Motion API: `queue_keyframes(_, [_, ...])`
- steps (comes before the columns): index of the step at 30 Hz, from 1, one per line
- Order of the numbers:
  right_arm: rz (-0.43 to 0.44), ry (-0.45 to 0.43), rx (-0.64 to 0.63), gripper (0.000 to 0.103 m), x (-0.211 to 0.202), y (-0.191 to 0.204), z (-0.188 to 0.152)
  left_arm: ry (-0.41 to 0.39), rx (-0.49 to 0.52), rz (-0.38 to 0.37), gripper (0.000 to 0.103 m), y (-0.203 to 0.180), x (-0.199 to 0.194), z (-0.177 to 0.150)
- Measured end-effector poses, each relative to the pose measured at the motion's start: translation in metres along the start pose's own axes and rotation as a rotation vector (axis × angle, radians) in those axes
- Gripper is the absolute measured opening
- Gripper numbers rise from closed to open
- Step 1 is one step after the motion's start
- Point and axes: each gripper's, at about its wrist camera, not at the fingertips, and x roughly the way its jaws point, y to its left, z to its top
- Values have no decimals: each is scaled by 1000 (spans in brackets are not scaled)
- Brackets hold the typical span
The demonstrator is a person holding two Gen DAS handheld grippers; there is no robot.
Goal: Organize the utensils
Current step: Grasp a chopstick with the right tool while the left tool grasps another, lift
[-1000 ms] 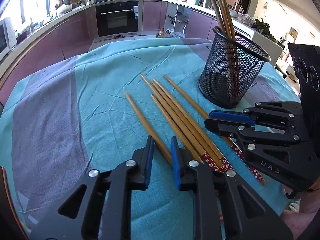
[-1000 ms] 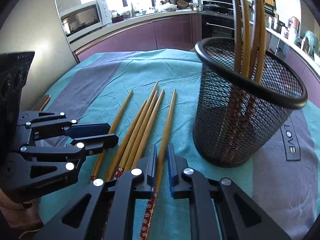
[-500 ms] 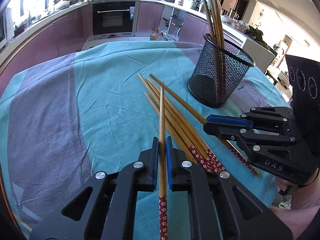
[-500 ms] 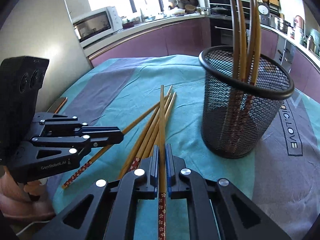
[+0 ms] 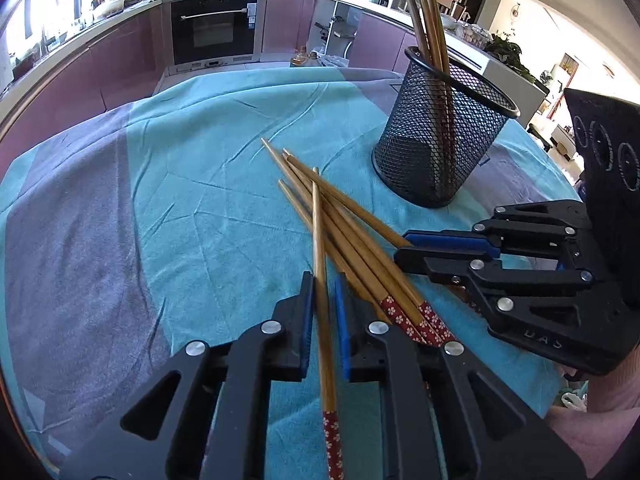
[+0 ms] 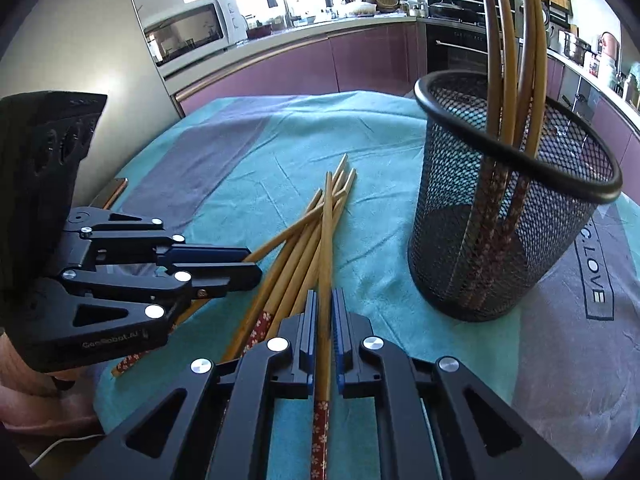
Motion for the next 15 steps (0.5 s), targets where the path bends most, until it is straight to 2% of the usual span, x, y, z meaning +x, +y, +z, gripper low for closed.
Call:
queue_keyframes(1, [-1,-10,-3,6,-4,0,0,-3,-1,7,8,-1,0,0])
queue_keyframes(8, [6,-106,0,6,-43,-4,1,-49,0,-22,7,-4,-20,3])
queue_keyframes(15, [5,-221,38,6,-88,-19,5,-144,5,-116,7,0,-65,17])
